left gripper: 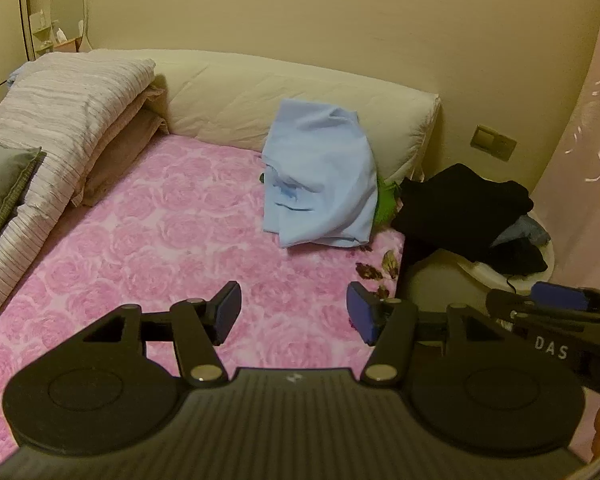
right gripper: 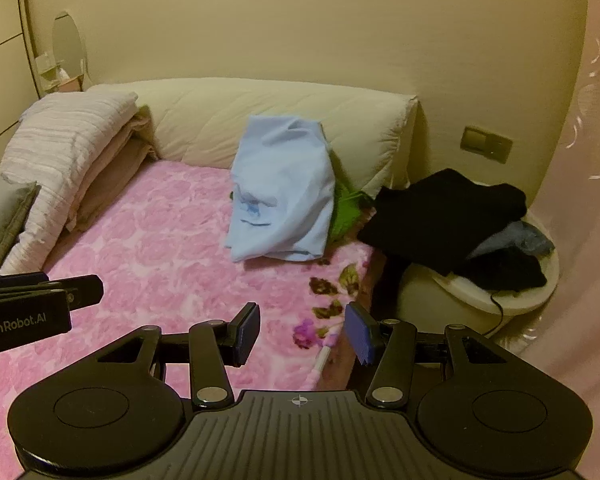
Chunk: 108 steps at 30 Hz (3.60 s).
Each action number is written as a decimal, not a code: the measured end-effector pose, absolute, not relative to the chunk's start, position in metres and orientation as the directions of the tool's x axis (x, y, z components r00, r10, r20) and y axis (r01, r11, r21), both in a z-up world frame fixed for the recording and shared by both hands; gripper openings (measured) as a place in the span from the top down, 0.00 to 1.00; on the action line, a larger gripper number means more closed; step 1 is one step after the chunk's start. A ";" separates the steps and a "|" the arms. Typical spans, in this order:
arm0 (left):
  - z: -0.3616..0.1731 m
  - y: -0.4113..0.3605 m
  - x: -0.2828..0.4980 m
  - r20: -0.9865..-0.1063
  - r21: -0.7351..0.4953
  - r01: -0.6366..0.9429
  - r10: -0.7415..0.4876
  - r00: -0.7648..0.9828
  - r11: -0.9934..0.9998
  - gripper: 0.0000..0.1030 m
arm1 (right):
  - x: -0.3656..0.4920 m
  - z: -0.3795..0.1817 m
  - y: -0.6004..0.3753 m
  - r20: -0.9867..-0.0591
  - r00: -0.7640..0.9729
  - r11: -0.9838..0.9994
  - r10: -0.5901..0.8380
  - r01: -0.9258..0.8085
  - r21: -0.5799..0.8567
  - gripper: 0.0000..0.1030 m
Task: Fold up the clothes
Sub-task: 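Hold both tools open and approach the light blue sweatshirt by the pillows, then close the left gripper on the sweatshirt while the right gripper grasps it too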
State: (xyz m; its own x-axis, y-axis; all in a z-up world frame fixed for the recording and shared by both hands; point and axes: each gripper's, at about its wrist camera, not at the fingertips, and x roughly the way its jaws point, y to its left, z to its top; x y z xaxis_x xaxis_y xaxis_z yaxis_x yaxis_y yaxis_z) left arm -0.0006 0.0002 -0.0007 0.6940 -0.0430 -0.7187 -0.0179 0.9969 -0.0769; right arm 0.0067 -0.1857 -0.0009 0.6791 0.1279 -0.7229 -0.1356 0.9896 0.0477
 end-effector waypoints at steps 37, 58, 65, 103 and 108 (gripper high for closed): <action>-0.027 0.025 -0.016 -0.777 -0.085 0.004 -0.069 0.625 0.996 0.46 | -0.013 -0.006 -0.220 -0.728 0.675 0.990 0.117 -0.134 0.035 0.50; -0.030 0.053 -0.021 -0.771 -0.119 -0.023 -0.077 0.633 0.993 0.46 | -0.014 0.001 -0.179 -0.724 0.684 0.990 0.087 -0.142 -0.015 0.50; -0.031 0.062 -0.010 -0.764 -0.129 -0.046 -0.069 0.641 0.991 0.46 | -0.002 0.000 -0.163 -0.722 0.687 0.985 0.081 -0.164 -0.045 0.50; -0.173 0.035 0.263 -0.881 -0.170 -0.123 -0.095 0.464 0.978 0.47 | 0.262 -0.159 -0.179 -0.844 0.527 0.924 0.096 -0.363 -0.122 0.50; -0.213 0.034 0.300 -0.902 -0.187 -0.124 -0.120 0.415 0.975 0.47 | 0.295 -0.188 -0.173 -0.856 0.508 0.901 0.096 -0.410 -0.143 0.50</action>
State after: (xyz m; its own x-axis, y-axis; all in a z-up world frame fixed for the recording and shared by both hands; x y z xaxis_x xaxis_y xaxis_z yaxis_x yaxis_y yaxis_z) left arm 0.2997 0.0335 -0.2130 0.4153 -0.1198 -0.9018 -0.1243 0.9745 -0.1867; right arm 0.2950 -0.1726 -0.1880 0.5084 0.0955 -0.8558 -0.4103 0.9006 -0.1432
